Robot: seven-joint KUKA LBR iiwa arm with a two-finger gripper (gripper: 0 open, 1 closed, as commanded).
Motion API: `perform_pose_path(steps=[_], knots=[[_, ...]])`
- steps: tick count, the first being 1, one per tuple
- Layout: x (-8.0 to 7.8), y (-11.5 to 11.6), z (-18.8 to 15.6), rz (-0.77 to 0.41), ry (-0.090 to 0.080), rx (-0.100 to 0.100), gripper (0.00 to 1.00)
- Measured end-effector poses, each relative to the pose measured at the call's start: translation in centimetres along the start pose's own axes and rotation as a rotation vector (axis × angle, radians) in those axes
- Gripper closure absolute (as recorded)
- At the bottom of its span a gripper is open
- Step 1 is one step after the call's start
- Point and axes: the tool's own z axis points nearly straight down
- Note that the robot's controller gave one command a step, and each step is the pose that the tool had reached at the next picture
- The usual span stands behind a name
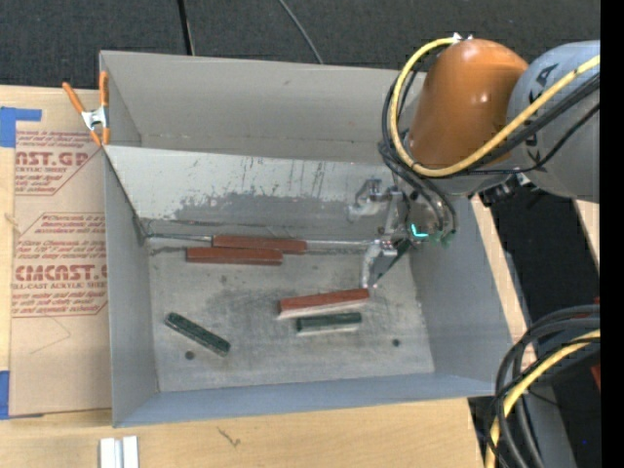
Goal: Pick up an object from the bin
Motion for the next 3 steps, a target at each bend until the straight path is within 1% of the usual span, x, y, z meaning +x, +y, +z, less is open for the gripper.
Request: perform_pose_path(steps=[1, 2, 3], knots=[[0.0, 0.0, -0.2, 0.000, -0.002, 0.000, 0.00], [-0.7, 0.3, 0.6, -0.118, -0.010, 0.001, 0.00], [2.6, -2.3, 13.8, -0.123, -0.018, -0.002, 1.00]])
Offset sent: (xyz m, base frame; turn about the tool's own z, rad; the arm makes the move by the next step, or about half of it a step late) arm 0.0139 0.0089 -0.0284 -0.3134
